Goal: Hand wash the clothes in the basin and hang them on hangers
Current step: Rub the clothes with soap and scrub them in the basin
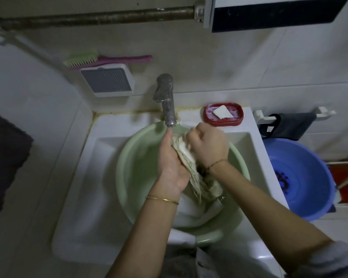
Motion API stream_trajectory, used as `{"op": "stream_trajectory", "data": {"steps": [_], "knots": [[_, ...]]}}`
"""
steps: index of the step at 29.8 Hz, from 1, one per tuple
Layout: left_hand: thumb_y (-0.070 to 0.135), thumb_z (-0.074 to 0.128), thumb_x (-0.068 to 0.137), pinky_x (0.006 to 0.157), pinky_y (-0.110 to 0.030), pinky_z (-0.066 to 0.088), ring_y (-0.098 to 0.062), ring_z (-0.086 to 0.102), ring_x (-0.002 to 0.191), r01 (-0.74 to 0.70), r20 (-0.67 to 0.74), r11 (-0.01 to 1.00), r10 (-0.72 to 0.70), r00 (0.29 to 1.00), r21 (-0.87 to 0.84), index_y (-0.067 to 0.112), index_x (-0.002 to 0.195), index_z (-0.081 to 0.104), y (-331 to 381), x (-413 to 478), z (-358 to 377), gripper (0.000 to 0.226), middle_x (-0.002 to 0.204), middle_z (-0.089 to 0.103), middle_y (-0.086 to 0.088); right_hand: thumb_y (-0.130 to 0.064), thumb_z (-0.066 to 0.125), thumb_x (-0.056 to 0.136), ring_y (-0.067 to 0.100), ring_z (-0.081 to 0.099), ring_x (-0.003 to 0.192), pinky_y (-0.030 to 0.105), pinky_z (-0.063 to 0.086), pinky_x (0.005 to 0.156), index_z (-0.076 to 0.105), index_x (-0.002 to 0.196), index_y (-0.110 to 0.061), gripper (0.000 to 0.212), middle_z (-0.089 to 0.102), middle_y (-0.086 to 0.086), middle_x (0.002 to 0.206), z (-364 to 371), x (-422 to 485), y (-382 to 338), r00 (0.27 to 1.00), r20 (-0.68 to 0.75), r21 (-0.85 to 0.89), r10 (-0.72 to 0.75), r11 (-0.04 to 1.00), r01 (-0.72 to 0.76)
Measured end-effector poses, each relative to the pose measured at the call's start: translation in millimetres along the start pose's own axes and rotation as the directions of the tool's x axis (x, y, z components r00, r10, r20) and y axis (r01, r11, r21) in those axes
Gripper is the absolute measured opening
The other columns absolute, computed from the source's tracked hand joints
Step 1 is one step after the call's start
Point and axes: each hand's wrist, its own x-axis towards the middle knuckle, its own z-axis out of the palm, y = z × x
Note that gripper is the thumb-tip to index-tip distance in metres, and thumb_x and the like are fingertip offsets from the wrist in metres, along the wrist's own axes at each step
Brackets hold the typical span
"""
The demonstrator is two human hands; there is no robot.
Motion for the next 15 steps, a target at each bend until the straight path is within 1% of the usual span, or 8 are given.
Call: {"op": "stream_trajectory", "data": {"steps": [2,3,6,7,8,11,12,15], "knots": [[0.053,0.043,0.091,0.088,-0.033,0.049,-0.024,0.065,0.085,-0.006,-0.039,1.000,0.007,0.999,0.021,0.007,0.100,0.066,2.1,3.0,-3.4,0.052,0.086,0.068,-0.012,-0.039,0.043,0.082,0.025,0.053,0.049,0.026,0.038,0.047,0.047,0.057,-0.020,0.032,0.054,0.004,0.051,3.6,-27.8,-7.8,0.972,0.048,-0.009,-0.228,0.973,0.229],[0.052,0.042,0.092,0.087,-0.033,0.049,-0.024,0.065,0.085,-0.005,-0.042,1.000,0.006,0.999,0.027,0.007,0.098,0.066,1.4,3.7,-3.7,0.051,0.086,0.068,-0.012,-0.041,0.040,0.081,0.025,0.051,0.048,0.026,0.036,0.046,0.046,0.056,-0.020,0.033,0.051,0.003,0.049,1.8,-27.3,-7.0,0.966,0.060,-0.007,-0.252,0.967,0.253],[0.051,0.036,0.095,0.095,-0.038,0.046,-0.030,0.061,0.103,0.009,0.002,1.000,-0.009,1.000,0.023,0.001,0.114,0.062,-1.6,0.5,2.8,0.059,0.109,0.066,-0.019,-0.036,0.044,0.089,0.026,0.050,0.060,0.028,0.026,0.049,0.039,0.058,-0.017,0.037,0.047,0.001,0.054,-4.0,8.2,3.0,0.994,0.029,0.044,0.106,0.993,-0.107],[0.050,0.036,0.095,0.097,-0.039,0.045,-0.030,0.061,0.105,0.003,0.013,1.000,-0.003,1.000,0.012,0.001,0.116,0.062,-1.3,-0.8,4.0,0.060,0.111,0.066,-0.019,-0.032,0.047,0.091,0.026,0.049,0.062,0.028,0.026,0.049,0.038,0.057,-0.016,0.038,0.047,0.002,0.054,-3.4,11.7,4.8,0.987,0.002,0.042,0.159,0.986,-0.159],[0.051,0.037,0.095,0.096,-0.039,0.045,-0.029,0.062,0.101,-0.003,0.010,1.000,0.003,1.000,0.001,0.001,0.114,0.063,-0.6,-0.9,3.0,0.059,0.107,0.067,-0.018,-0.032,0.047,0.091,0.026,0.050,0.062,0.028,0.027,0.049,0.037,0.058,-0.017,0.038,0.049,0.002,0.055,-2.7,7.4,2.9,0.991,-0.008,0.040,0.130,0.991,-0.130],[0.052,0.041,0.092,0.090,-0.035,0.048,-0.025,0.063,0.089,-0.002,-0.040,1.000,0.002,0.999,0.019,0.006,0.102,0.065,2.7,1.8,-3.4,0.052,0.094,0.065,-0.014,-0.040,0.043,0.085,0.026,0.052,0.054,0.028,0.035,0.050,0.036,0.059,-0.023,0.031,0.055,0.004,0.055,4.6,-24.5,-8.7,0.976,0.043,-0.009,-0.214,0.977,0.215],[0.051,0.040,0.093,0.090,-0.035,0.048,-0.026,0.063,0.091,0.001,-0.044,1.000,0.000,0.999,0.030,0.006,0.103,0.065,2.1,1.7,-3.7,0.052,0.095,0.065,-0.014,-0.040,0.042,0.085,0.027,0.054,0.054,0.029,0.037,0.050,0.038,0.060,-0.024,0.030,0.057,0.006,0.056,3.1,-21.0,-8.3,0.972,0.062,-0.017,-0.225,0.974,0.226],[0.048,0.038,0.096,0.100,-0.040,0.044,-0.029,0.060,0.106,-0.007,-0.001,1.000,0.007,1.000,0.017,0.001,0.118,0.061,-0.5,-3.0,1.7,0.057,0.110,0.065,-0.018,-0.034,0.045,0.091,0.031,0.059,0.068,0.033,0.042,0.059,0.046,0.063,-0.017,0.032,0.058,0.009,0.064,-1.3,15.8,1.1,0.993,0.052,0.026,0.105,0.994,-0.107]]}}
